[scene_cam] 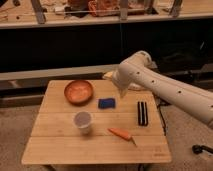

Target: Pick up the ceramic bowl

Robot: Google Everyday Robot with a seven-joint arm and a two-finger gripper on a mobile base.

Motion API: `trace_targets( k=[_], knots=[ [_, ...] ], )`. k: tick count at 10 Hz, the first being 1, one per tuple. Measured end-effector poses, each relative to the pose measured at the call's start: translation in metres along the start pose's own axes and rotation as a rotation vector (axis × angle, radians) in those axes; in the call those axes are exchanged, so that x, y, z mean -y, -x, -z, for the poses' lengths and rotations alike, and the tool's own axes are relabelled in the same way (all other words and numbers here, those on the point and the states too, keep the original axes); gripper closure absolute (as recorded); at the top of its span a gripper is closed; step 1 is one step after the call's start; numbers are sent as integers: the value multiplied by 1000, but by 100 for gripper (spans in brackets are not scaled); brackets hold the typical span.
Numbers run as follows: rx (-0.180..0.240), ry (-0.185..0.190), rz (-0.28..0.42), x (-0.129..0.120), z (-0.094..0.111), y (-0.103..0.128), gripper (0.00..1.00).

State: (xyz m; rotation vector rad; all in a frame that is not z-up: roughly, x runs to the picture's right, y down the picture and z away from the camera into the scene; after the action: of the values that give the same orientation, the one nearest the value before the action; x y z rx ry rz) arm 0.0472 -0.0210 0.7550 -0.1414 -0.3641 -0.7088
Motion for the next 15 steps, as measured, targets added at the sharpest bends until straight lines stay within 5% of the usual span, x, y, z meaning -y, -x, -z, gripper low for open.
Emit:
trace_targets(
  k=[15],
  knots=[
    [131,-58,102,27,-64,14,20]
  ],
)
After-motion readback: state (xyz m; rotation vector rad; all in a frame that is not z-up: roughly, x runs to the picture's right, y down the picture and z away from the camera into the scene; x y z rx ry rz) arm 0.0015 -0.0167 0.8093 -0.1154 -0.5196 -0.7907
